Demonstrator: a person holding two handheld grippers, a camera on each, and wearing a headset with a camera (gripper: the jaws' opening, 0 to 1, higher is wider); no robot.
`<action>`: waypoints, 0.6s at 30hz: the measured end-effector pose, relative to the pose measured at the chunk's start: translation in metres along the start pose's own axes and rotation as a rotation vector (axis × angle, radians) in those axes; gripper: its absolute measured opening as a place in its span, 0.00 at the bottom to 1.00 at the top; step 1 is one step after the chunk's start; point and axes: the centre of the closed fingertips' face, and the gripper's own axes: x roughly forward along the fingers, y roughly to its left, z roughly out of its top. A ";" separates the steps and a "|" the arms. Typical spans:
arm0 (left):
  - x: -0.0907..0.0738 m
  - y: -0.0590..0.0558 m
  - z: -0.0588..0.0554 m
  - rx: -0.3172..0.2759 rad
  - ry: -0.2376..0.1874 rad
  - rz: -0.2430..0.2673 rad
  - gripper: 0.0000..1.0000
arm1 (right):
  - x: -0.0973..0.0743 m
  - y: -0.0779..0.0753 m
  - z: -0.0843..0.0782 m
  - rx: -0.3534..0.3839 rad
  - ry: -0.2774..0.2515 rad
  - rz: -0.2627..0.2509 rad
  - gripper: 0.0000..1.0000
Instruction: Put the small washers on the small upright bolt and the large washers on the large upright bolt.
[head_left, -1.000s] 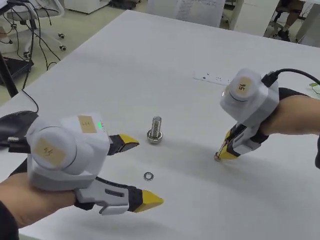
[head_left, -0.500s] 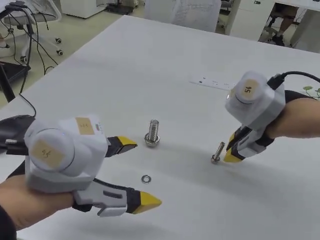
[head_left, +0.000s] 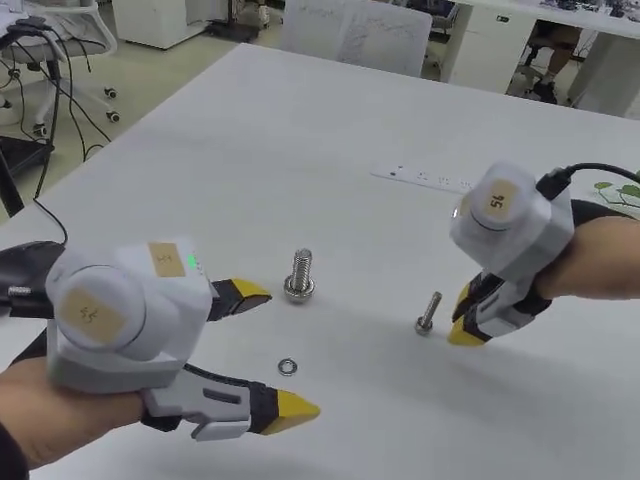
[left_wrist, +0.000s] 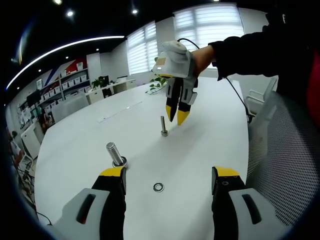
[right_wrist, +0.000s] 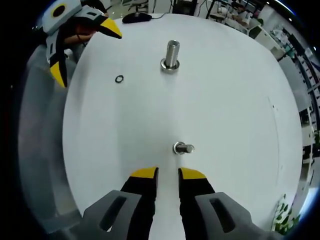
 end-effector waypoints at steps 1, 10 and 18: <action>0.000 0.000 0.000 0.001 -0.001 0.000 0.69 | -0.001 0.001 0.000 -0.004 -0.001 -0.001 0.17; -0.002 -0.001 0.003 0.009 -0.010 0.004 0.69 | -0.005 0.021 0.016 -0.039 -0.026 0.009 0.17; -0.004 0.000 0.004 0.012 -0.012 0.010 0.69 | -0.001 0.033 0.032 -0.074 -0.046 0.032 0.17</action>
